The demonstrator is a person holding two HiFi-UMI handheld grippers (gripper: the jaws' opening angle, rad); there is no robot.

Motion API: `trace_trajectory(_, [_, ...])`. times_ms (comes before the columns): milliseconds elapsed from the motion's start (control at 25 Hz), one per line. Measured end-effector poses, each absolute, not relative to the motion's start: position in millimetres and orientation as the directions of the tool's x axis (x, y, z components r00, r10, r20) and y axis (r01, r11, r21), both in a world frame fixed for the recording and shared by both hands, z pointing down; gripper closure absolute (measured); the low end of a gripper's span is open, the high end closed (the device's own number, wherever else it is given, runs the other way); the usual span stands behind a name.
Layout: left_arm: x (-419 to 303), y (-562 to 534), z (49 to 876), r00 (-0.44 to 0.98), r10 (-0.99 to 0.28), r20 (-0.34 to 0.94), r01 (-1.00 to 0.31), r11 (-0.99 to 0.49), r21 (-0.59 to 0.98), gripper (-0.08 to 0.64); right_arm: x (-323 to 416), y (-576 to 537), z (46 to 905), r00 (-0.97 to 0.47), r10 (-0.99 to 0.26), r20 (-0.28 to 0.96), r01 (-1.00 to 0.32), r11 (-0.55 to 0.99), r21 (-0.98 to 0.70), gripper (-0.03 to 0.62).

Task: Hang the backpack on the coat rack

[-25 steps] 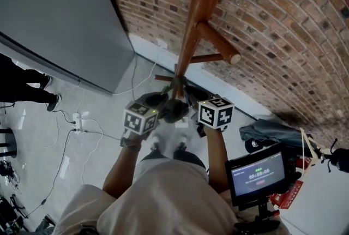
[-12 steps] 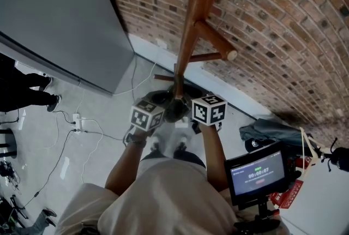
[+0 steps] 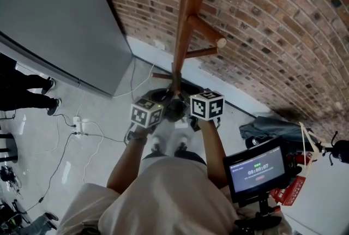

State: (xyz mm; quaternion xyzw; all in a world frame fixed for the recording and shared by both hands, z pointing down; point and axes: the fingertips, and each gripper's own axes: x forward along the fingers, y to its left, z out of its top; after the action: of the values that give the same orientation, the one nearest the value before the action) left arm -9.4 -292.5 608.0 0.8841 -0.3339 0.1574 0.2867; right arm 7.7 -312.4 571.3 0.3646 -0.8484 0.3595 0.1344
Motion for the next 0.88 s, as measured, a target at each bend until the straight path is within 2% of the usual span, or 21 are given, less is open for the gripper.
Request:
trace_trajectory(40, [-9.2,-292.2,606.3,0.731,-0.506,0.458,-0.678,-0.612,0.407,0.487,7.2,-310.3,569.6,-0.706,-0.517,0.484,-0.707,0.478,-0.521,0.545])
trace_trajectory(200, [-12.7,-280.0,599.0,0.734,-0.522,0.434,-0.677,-0.61,0.412,0.435,3.9,-292.5,557.6,-0.728,-0.502,0.467,-0.685,0.496,-0.534,0.466])
trace_trajectory(320, [-14.5,-278.3,601.2,0.727,-0.527,0.441,-0.684,-0.612,0.397,0.402,7.7,-289.6,556.3,-0.72,-0.507,0.474,-0.694,0.507,-0.512,0.454])
trace_trajectory(600, [-28.8,-289.7,587.2,0.722,-0.574,0.387,-0.691,-0.627,0.36,0.402,24.8,-294.1,550.3,-0.705,-0.524,0.478,-0.709,0.505,-0.492,0.456])
trace_trajectory(760, [-41.3,-291.4,562.2,0.698,-0.621,0.357,-0.715,-0.626,0.311,0.445,37.1,-299.7,520.7,-0.66,-0.594,0.459,-0.751,0.509,-0.421,0.478])
trace_trajectory(840, [-44.5,-290.9,544.9,0.701,-0.637,0.321,-0.713,-0.622,0.323,0.549,44.9,-301.2,502.7,-0.642,-0.632,0.434,-0.766,0.512,-0.388,0.497])
trace_trajectory(880, [-44.0,-290.6,532.9,0.713,-0.639,0.288,-0.7,-0.626,0.343,0.56,48.9,-301.8,492.3,-0.636,-0.65,0.415,-0.771,0.515,-0.375,0.519])
